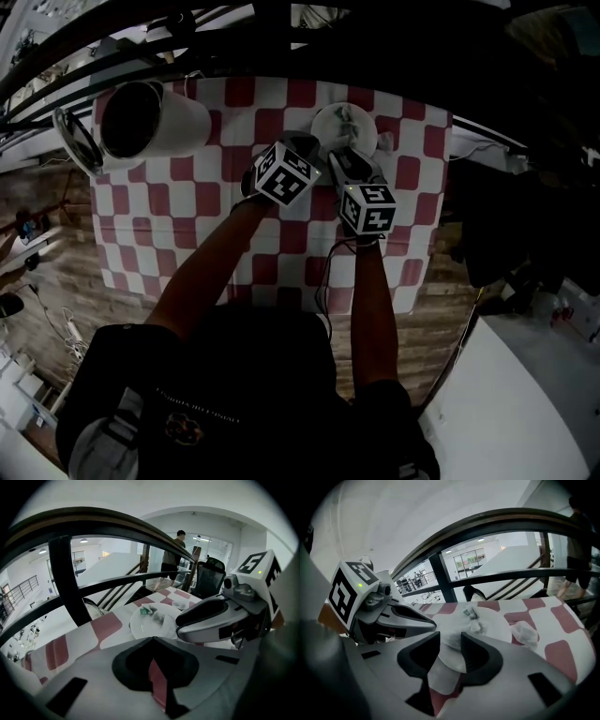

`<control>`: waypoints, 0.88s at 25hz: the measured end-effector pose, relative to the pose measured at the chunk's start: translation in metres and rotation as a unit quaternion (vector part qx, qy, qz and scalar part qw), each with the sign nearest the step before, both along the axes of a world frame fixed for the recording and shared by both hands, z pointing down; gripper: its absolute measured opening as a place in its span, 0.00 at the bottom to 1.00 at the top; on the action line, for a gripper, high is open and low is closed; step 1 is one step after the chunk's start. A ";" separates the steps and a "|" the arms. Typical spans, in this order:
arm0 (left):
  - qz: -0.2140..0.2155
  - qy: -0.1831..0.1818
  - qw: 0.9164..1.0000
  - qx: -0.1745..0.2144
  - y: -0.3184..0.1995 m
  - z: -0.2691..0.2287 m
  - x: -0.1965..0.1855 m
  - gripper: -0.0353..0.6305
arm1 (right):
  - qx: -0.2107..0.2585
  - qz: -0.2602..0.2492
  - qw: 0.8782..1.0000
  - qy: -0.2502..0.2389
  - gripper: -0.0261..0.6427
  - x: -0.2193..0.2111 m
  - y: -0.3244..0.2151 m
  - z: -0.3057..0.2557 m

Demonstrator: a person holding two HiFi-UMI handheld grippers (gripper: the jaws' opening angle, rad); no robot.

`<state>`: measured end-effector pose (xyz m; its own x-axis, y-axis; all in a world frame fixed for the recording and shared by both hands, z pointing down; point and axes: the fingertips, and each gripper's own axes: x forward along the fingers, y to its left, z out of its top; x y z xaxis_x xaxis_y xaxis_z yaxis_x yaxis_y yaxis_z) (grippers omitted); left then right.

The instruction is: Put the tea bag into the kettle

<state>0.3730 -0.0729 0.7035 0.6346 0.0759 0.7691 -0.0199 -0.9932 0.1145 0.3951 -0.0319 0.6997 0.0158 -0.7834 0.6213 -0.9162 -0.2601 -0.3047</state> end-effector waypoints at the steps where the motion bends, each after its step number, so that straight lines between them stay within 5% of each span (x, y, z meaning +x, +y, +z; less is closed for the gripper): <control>1: -0.001 -0.001 1.000 0.000 -0.001 0.001 0.000 0.05 | -0.003 -0.001 1.000 0.000 0.23 0.000 -0.001 0.002; 5: -0.003 -0.002 1.000 -0.001 -0.003 0.004 -0.001 0.05 | -0.025 -0.001 0.999 0.019 0.24 0.003 -0.003 0.011; 6: -0.003 -0.002 1.000 0.000 -0.003 0.003 -0.001 0.05 | -0.030 -0.001 0.999 0.032 0.20 0.004 -0.004 0.011; 7: -0.003 -0.001 1.000 0.000 -0.004 0.002 -0.001 0.05 | -0.030 0.000 0.999 0.043 0.06 0.006 -0.005 0.010; 22: -0.023 0.026 0.999 0.022 -0.006 -0.043 -0.027 0.05 | 0.012 0.006 0.997 0.082 0.06 -0.011 0.004 -0.043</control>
